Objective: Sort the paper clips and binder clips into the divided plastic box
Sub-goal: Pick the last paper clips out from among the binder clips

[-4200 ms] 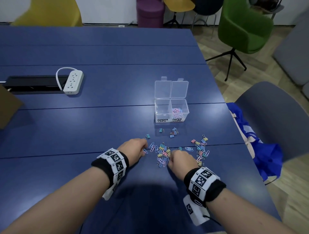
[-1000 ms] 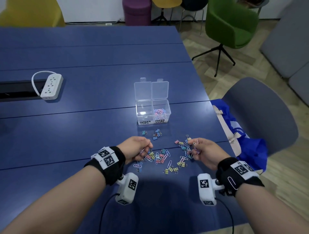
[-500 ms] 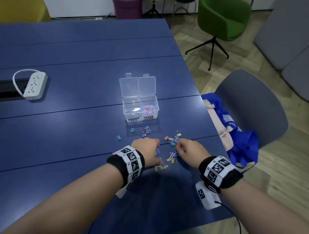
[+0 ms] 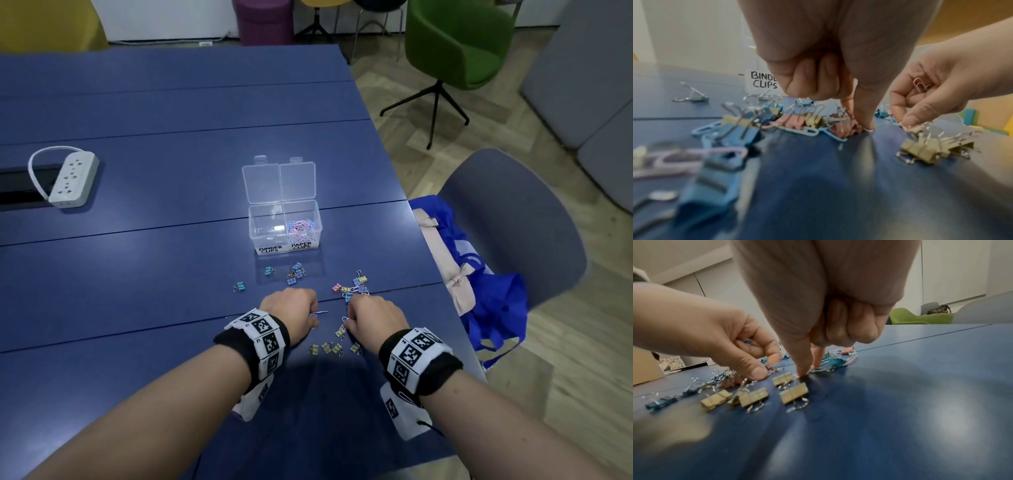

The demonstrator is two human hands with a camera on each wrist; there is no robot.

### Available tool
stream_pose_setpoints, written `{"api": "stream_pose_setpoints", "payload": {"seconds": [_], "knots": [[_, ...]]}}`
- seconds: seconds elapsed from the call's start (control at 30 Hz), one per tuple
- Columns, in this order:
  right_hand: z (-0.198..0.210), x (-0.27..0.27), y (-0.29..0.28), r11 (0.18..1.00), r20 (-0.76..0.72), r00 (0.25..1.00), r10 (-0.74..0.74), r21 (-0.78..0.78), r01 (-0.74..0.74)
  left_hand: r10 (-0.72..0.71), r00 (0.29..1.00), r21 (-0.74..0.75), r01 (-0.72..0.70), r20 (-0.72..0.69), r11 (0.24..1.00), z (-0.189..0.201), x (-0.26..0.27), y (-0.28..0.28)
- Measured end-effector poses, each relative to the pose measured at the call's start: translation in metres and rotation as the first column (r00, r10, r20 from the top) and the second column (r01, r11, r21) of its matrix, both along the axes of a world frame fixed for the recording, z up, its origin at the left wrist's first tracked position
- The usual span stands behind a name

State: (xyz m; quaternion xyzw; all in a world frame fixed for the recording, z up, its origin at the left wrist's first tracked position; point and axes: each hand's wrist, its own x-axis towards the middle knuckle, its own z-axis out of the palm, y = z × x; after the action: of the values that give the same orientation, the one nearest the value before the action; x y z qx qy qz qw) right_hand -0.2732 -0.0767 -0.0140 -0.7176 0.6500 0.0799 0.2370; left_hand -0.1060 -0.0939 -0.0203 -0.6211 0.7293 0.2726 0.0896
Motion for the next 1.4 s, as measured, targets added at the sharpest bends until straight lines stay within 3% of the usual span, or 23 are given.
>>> {"api": "stream_pose_setpoints", "payload": {"seconds": [0.13, 0.27, 0.47, 0.57, 0.67, 0.77, 0.9, 1.1, 1.17, 1.23, 1.3, 1.4], "knots": [[0.000, 0.001, 0.002, 0.999, 0.005, 0.999, 0.032, 0.036, -0.033, -0.005, 0.998, 0.071, 0.000, 0.070, 0.997, 0.001, -0.008, -0.006], [-0.001, -0.002, 0.005, 0.989, -0.025, 0.989, 0.145, 0.021, -0.145, -0.119, 0.979, 0.101, 0.103, 0.166, 0.990, 0.005, -0.018, -0.009], [-0.001, -0.010, 0.006, 0.976, -0.068, 0.975, 0.211, -0.047, -0.214, -0.227, 0.954, 0.052, 0.221, 0.198, 0.974, 0.005, -0.016, -0.004], [0.002, -0.011, 0.008, 0.988, -0.020, 0.990, 0.142, -0.052, -0.142, -0.208, 0.973, 0.011, 0.208, 0.095, 0.978, 0.012, -0.010, 0.001], [0.004, -0.008, 0.010, 0.991, -0.053, 0.991, 0.124, -0.037, -0.126, -0.029, 0.980, 0.054, 0.040, -0.195, 0.998, 0.018, 0.004, 0.002], [0.002, -0.002, 0.009, 0.990, -0.106, 0.985, 0.135, -0.024, -0.139, 0.167, 0.889, 0.195, -0.091, -0.426, 0.977, 0.022, 0.022, 0.002], [-0.001, 0.007, 0.007, 0.986, -0.156, 0.973, 0.168, 0.004, -0.169, 0.332, 0.827, 0.305, -0.206, -0.454, 0.930, 0.020, 0.045, 0.002], [0.002, 0.006, 0.004, 0.980, -0.136, 0.971, 0.197, 0.033, -0.194, 0.630, 0.455, 0.540, -0.326, -0.630, 0.776, 0.018, 0.056, 0.006], [0.003, 0.002, 0.001, 0.987, -0.061, 0.986, 0.158, 0.025, -0.157, 0.684, 0.333, 0.616, -0.296, -0.650, 0.730, 0.020, 0.055, 0.007], [0.001, -0.008, -0.003, 0.998, 0.124, 0.992, 0.008, 0.054, -0.015, 0.730, 0.236, 0.686, -0.250, -0.642, 0.684, 0.020, 0.054, 0.007], [0.001, -0.024, -0.012, 0.980, 0.329, 0.926, -0.187, 0.133, 0.150, 0.767, 0.170, 0.739, -0.206, -0.619, 0.642, 0.021, 0.051, 0.003], [0.003, -0.045, -0.016, 0.933, 0.481, 0.800, -0.359, 0.218, 0.288, 0.801, 0.113, 0.790, -0.132, -0.588, 0.599, 0.023, 0.045, 0.000]]}}
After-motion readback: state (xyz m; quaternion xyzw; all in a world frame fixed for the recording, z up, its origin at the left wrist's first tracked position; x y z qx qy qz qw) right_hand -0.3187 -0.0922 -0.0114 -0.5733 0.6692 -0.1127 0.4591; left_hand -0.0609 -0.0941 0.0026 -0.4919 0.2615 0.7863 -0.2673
